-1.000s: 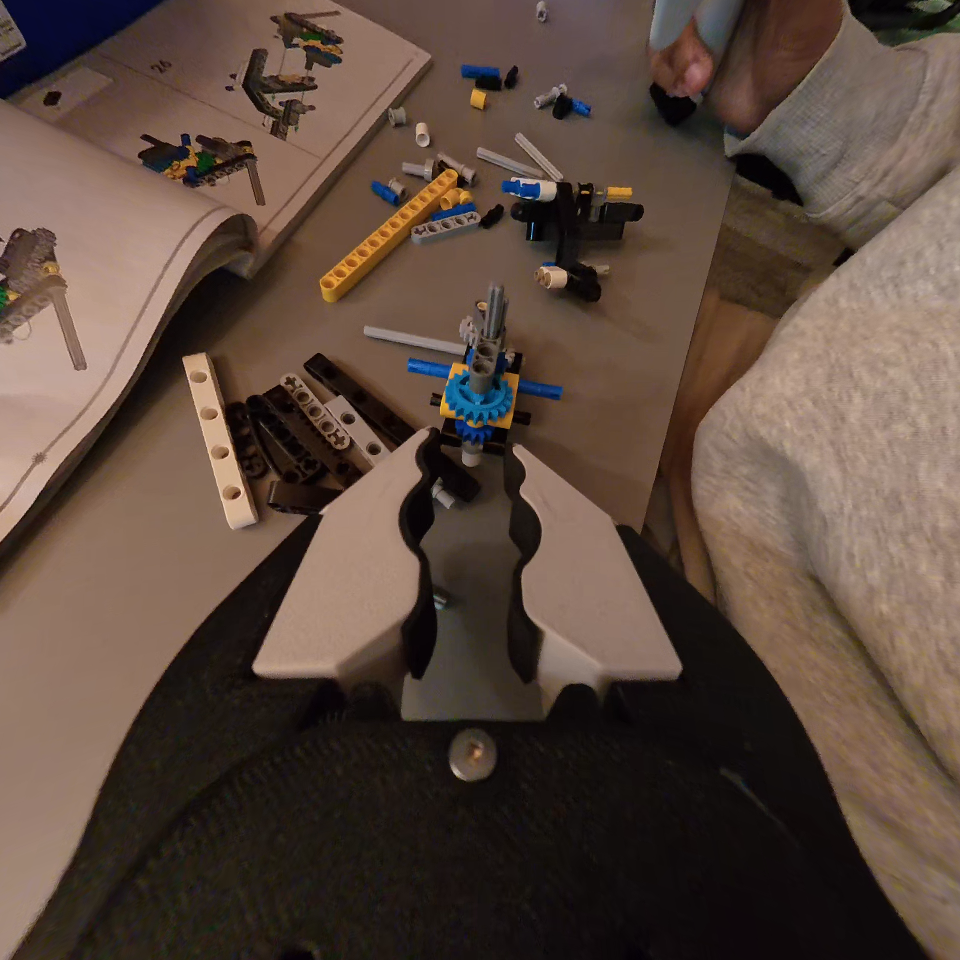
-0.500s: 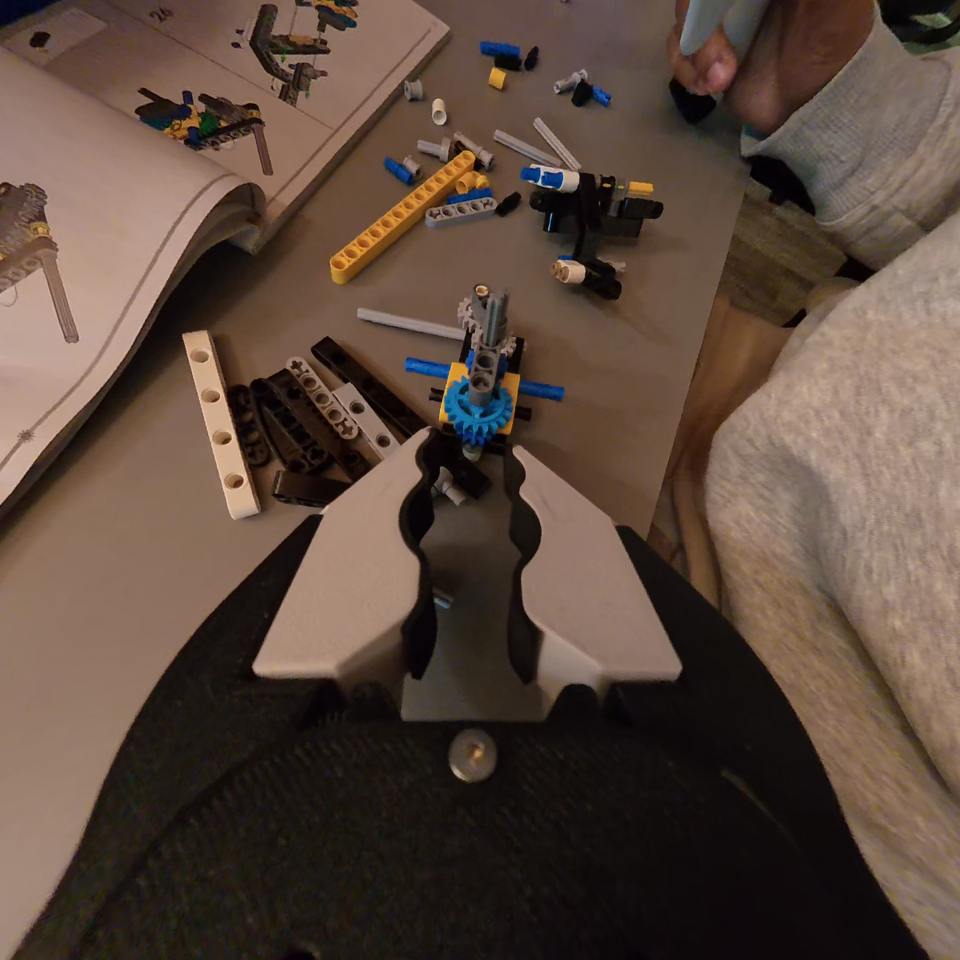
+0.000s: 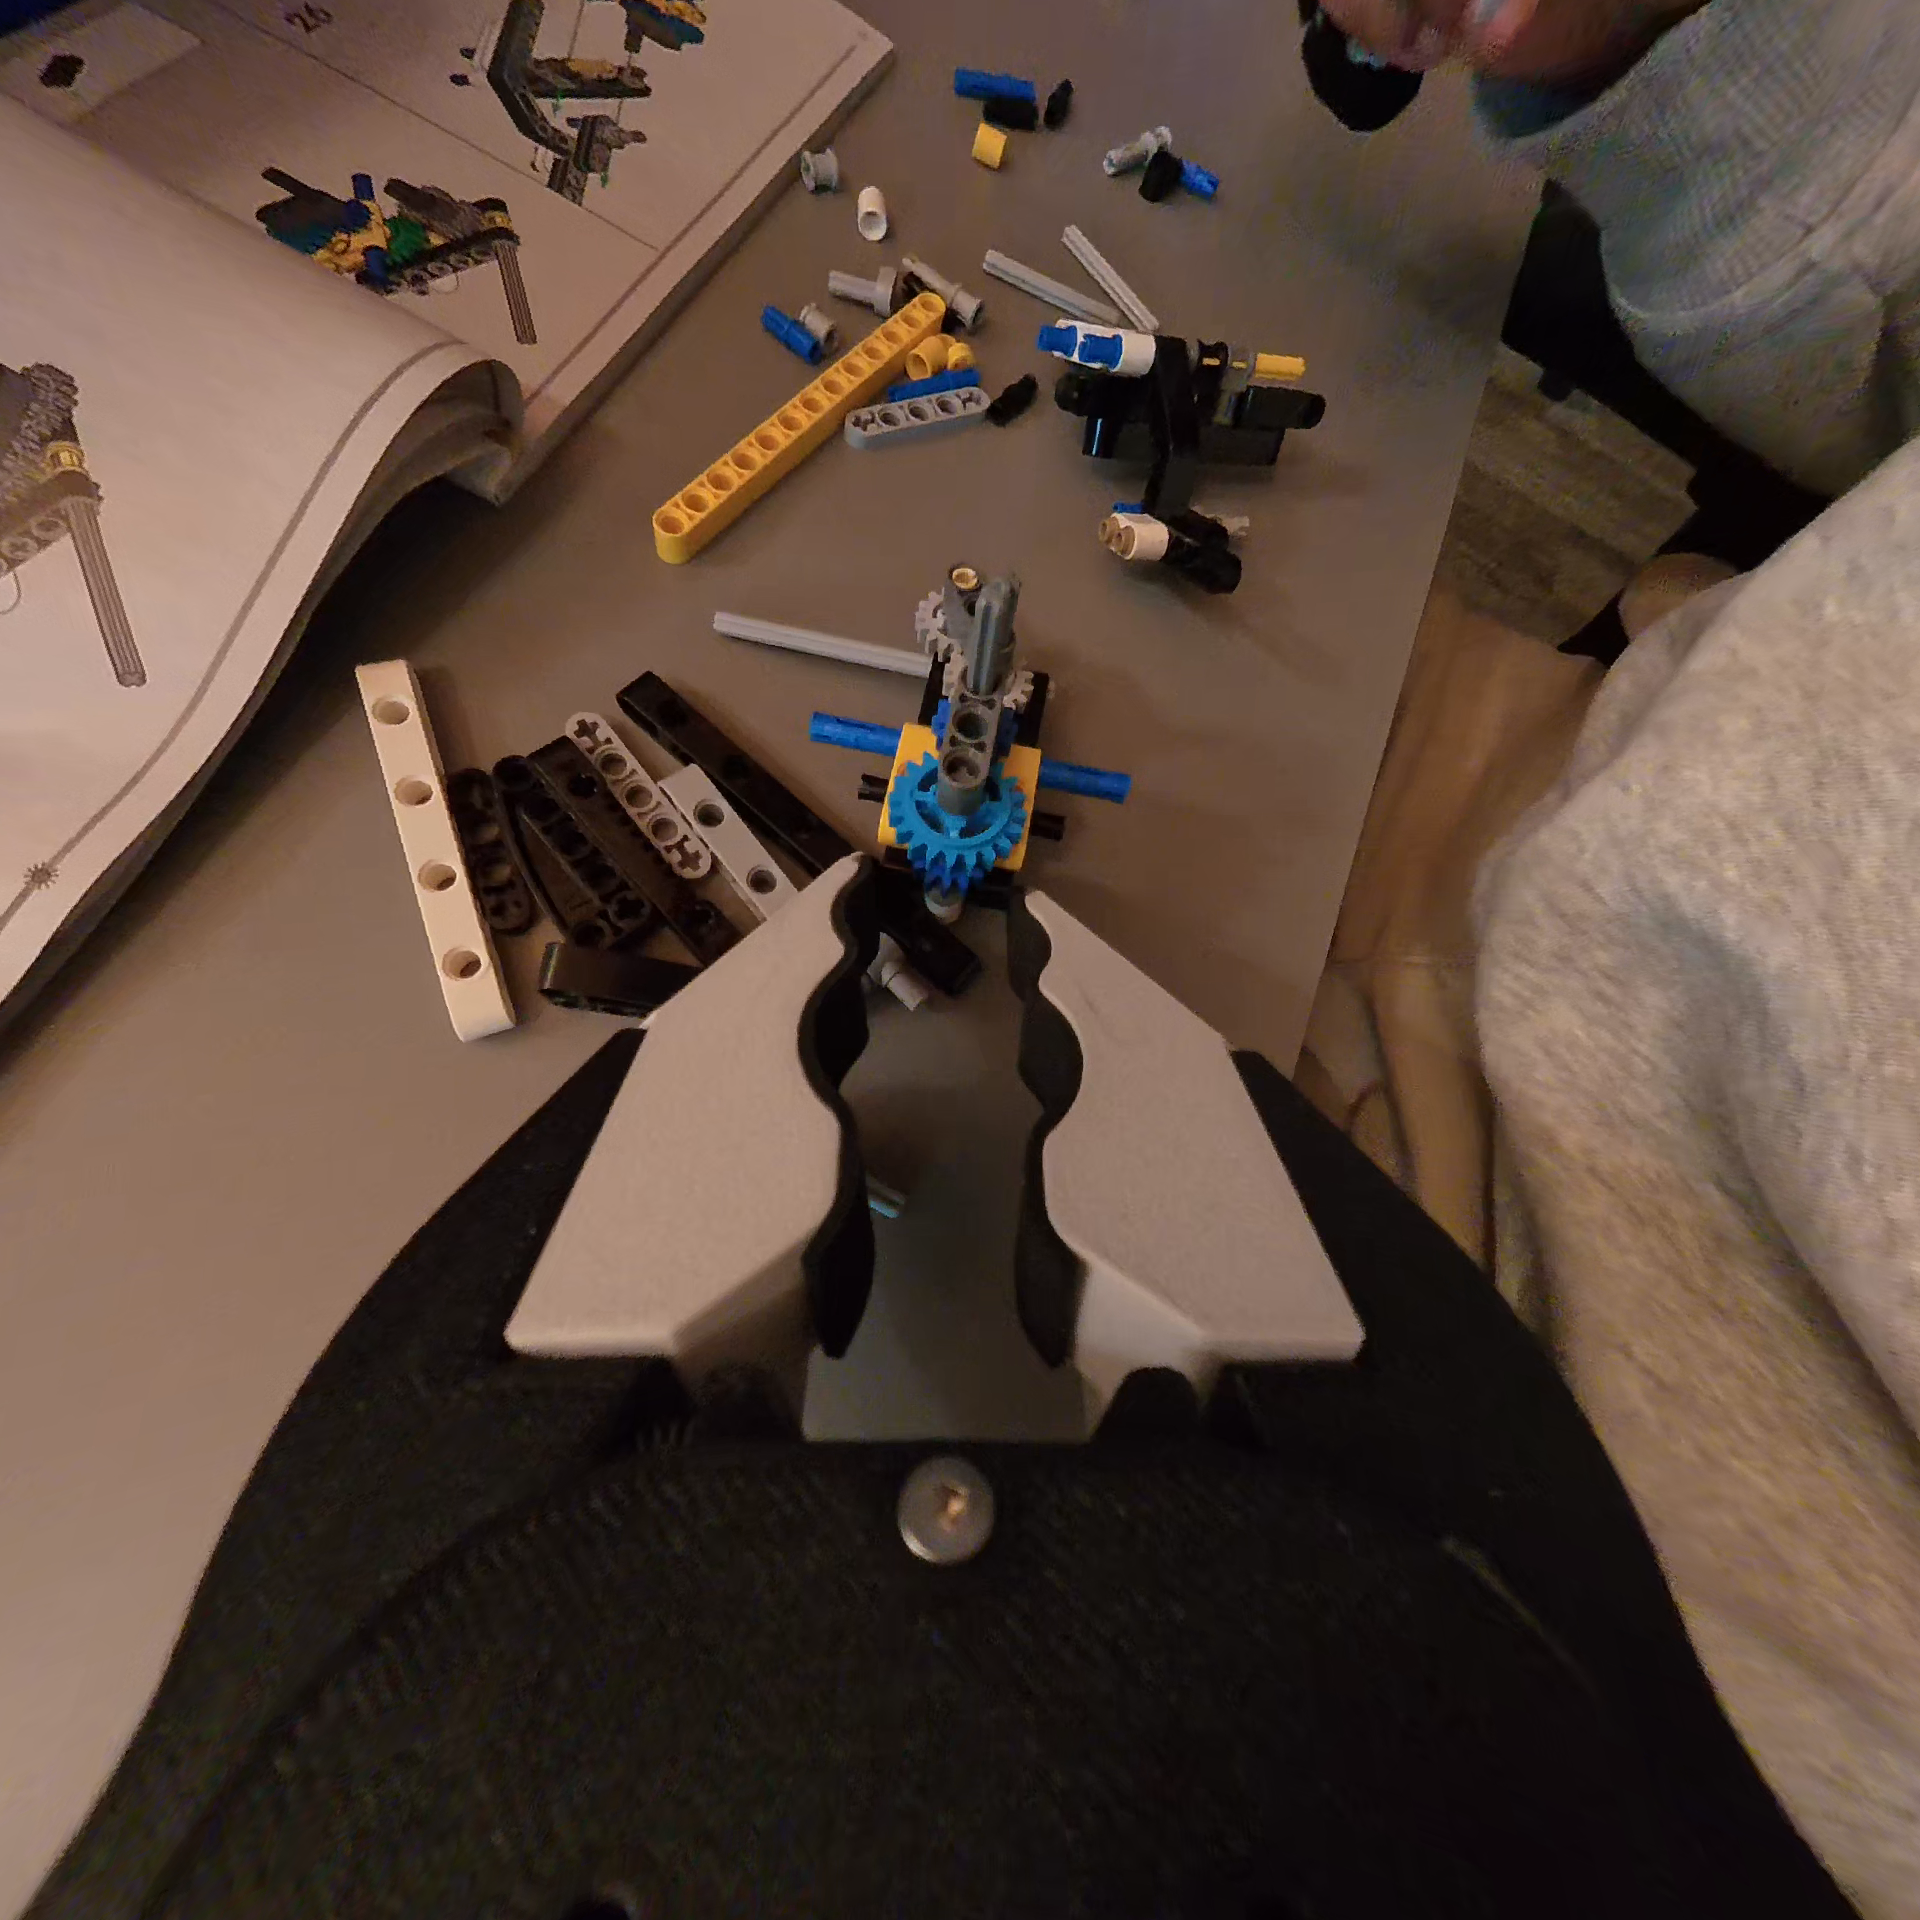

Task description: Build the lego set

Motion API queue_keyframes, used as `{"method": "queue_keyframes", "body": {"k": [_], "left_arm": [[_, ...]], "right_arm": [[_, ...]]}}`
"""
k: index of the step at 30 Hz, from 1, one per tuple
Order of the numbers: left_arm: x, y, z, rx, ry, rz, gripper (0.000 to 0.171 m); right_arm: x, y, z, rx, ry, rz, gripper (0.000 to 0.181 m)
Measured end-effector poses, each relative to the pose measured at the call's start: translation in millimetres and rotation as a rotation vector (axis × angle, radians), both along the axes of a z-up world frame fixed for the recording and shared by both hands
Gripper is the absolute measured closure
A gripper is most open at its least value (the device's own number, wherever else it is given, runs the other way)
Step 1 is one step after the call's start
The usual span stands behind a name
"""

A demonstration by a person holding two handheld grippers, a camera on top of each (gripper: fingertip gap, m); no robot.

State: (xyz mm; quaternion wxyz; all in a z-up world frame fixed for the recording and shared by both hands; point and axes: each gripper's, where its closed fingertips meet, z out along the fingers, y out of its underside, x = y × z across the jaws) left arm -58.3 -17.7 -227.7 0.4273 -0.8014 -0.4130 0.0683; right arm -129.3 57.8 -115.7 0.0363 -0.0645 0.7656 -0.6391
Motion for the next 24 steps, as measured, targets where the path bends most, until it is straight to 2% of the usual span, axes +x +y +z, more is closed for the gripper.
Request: {"method": "queue_keyframes", "body": {"k": [4, 12, 17, 24], "left_arm": [[0.5, 0.6, -1.9, -0.025, 0.006, -0.004, 0.149], [0.6, 0.5, -1.5, -0.024, 0.008, -0.004, 0.150], [0.6, 0.4, -1.1, -0.024, 0.011, -0.004, 0.150], [0.7, 0.5, -1.4, -0.024, 0.009, -0.005, 0.150]], "right_arm": [[18.8, -17.4, -24.6, 0.132, 0.049, 0.138, 0.144], [33.8, -45.0, -64.5, 0.360, 0.113, 0.348, 0.149], [31.6, -48.7, -87.2, 0.470, 0.125, 0.382, 0.150], [31.0, -47.4, -88.5, 0.488, 0.123, 0.385, 0.154]]}}
